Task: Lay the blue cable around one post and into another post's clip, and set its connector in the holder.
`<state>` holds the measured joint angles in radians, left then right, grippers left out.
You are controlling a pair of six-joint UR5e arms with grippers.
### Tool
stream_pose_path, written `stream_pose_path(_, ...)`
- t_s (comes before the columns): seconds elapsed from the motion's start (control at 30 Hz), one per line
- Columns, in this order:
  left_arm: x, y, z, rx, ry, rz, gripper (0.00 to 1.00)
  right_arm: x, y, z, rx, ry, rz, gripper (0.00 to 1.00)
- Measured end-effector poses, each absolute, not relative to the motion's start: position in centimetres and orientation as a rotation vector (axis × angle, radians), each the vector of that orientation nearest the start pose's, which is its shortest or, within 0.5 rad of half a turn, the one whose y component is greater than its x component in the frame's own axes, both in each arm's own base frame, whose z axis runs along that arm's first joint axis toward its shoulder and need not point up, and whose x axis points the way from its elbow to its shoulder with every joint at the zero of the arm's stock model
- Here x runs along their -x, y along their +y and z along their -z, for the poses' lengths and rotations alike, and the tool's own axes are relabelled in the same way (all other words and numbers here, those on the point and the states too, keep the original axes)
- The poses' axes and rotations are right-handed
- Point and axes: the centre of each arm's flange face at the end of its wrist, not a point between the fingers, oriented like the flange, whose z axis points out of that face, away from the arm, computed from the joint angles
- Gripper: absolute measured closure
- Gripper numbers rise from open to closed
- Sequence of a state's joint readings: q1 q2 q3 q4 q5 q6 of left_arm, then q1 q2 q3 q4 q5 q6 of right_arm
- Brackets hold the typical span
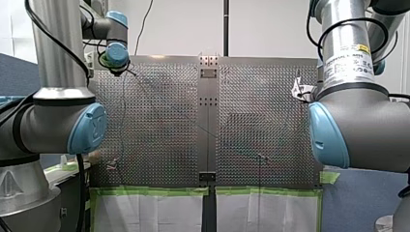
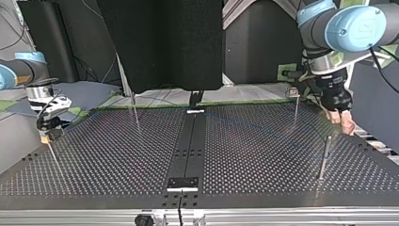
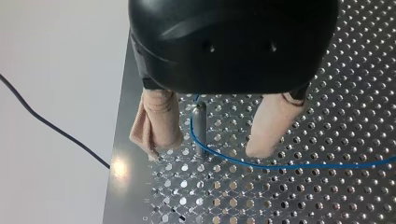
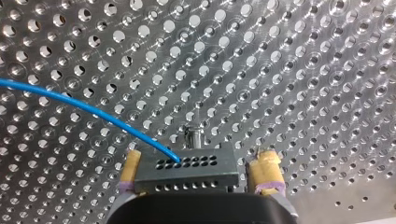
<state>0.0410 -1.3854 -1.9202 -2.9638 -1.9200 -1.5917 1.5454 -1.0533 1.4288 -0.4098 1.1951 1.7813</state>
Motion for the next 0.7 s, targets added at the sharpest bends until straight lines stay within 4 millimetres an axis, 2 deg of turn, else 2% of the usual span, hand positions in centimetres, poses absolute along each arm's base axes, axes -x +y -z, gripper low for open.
stream_pose_path(0.7,-40.48,-8.09,-42.06,0.308,1.530,-0.333,0.00,-15.29,-67.52,-29.15,-1.367,-1.174,-1.622,0.00)
